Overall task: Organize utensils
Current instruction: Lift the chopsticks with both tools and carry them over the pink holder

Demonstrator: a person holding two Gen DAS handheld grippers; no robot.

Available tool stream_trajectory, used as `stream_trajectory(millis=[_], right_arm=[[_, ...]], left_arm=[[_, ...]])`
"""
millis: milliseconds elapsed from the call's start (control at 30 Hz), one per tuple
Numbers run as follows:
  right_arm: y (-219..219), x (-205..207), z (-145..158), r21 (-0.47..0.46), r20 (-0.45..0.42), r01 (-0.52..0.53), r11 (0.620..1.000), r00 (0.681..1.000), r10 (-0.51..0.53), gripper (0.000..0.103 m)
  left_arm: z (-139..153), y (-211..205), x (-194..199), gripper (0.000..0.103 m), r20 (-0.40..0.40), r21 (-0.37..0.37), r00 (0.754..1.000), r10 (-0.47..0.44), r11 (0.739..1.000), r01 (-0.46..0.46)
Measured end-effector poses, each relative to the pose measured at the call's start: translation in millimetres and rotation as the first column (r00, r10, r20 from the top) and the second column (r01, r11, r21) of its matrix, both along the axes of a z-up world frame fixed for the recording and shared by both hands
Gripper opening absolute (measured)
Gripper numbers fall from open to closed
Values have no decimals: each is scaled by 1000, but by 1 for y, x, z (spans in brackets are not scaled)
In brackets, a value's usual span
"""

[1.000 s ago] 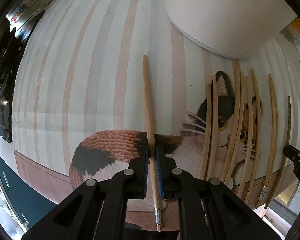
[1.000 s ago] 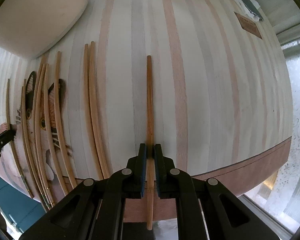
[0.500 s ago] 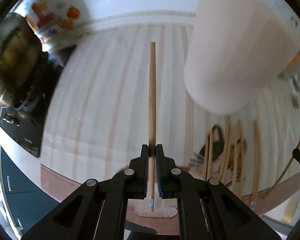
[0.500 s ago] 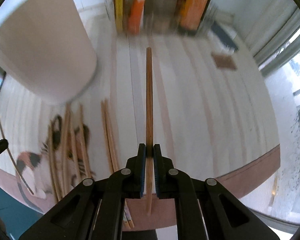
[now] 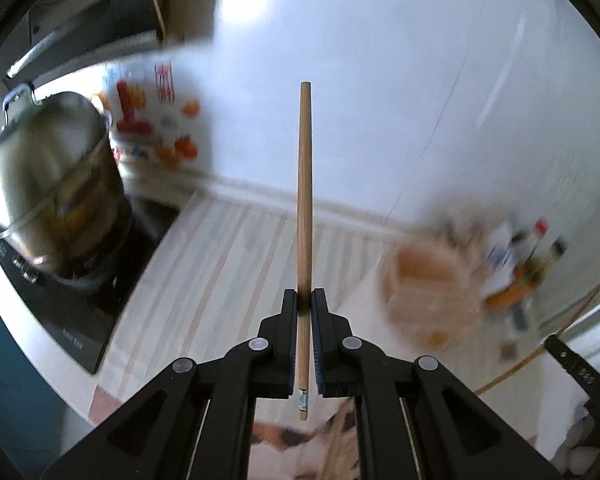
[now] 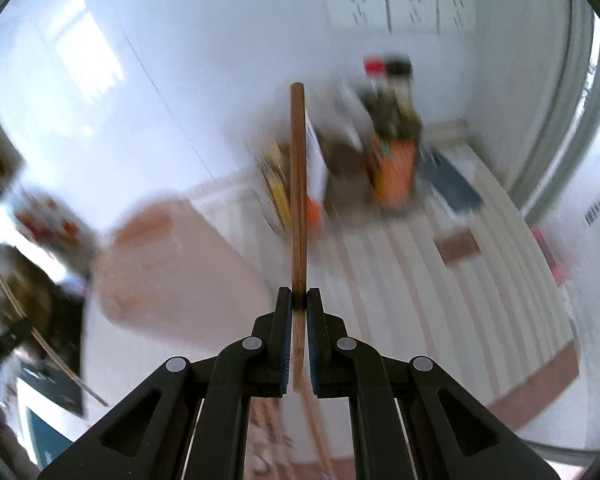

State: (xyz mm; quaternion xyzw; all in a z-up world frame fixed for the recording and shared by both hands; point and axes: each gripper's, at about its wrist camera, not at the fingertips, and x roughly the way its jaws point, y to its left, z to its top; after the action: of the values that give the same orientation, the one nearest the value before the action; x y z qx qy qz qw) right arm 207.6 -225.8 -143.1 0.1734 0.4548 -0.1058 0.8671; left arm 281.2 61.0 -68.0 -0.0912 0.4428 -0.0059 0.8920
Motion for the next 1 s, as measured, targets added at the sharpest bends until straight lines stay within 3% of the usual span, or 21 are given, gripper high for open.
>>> stream_trajectory(millis=[233,333,500,733,1000], right_arm=[[0,60,69,34,148,-32,999,989,27,7],[5,87,89,63,183,-56,996,982,44,7],[16,114,104,89,200,-99,991,977,79,7],[35,143,76,83,127,-140,987,984,129,8],[37,155,41,102,37,-165,981,986,162,8]], left_arm=[[64,-22,41,4,113,-91,993,-15,996,25],[68,-40,60,5,142,-102,990,-19,994,34],[45,-57,97,5,128,-135,991,-25,990,42],[-7,-71,125,5,66,-114,997,-30,993,37],[-30,-80,124,5,-25,-62,995,-93,994,92]])
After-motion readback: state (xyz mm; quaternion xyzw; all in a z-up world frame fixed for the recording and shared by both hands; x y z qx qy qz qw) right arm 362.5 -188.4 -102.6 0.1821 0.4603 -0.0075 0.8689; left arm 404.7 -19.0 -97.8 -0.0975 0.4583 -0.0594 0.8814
